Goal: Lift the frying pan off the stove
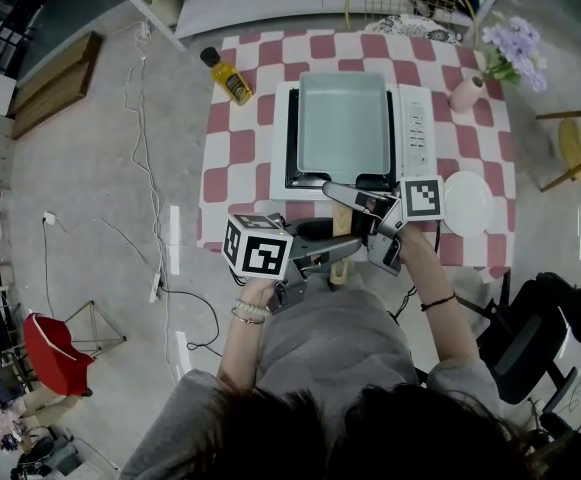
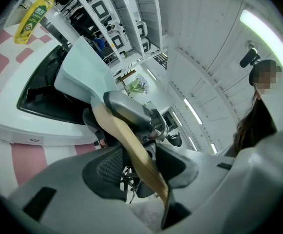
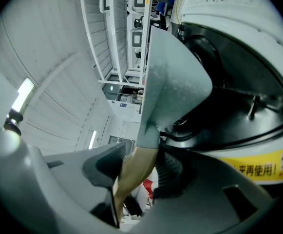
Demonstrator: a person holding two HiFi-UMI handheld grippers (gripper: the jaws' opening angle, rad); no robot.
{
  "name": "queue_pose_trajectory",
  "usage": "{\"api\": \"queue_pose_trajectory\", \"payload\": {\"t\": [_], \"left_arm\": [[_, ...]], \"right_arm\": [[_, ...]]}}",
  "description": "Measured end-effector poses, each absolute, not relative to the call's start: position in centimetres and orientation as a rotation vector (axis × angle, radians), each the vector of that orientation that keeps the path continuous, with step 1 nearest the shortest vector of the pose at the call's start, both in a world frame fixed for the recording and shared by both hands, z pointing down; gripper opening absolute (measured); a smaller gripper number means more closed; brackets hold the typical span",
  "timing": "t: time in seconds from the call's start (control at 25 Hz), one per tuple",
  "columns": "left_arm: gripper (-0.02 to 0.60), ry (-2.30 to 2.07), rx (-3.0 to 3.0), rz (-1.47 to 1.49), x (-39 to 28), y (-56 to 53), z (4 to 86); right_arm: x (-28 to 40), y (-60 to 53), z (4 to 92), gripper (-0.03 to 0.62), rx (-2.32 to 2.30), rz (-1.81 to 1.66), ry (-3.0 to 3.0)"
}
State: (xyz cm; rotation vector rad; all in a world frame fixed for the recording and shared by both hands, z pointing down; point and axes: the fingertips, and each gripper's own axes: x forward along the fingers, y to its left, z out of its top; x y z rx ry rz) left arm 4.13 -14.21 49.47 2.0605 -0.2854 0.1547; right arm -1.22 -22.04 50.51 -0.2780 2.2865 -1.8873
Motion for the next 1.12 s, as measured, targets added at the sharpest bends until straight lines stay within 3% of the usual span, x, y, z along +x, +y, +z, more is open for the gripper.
{"api": "queue_pose_trajectory", "payload": {"t": [1.12], "left_arm": [[0.209, -0.277, 2.164, 0.148, 4.2, -14.5, 46.9]], "right_arm": [[-1.0, -22.5, 47.0, 0.195, -0.312, -1.772, 2.333]]}}
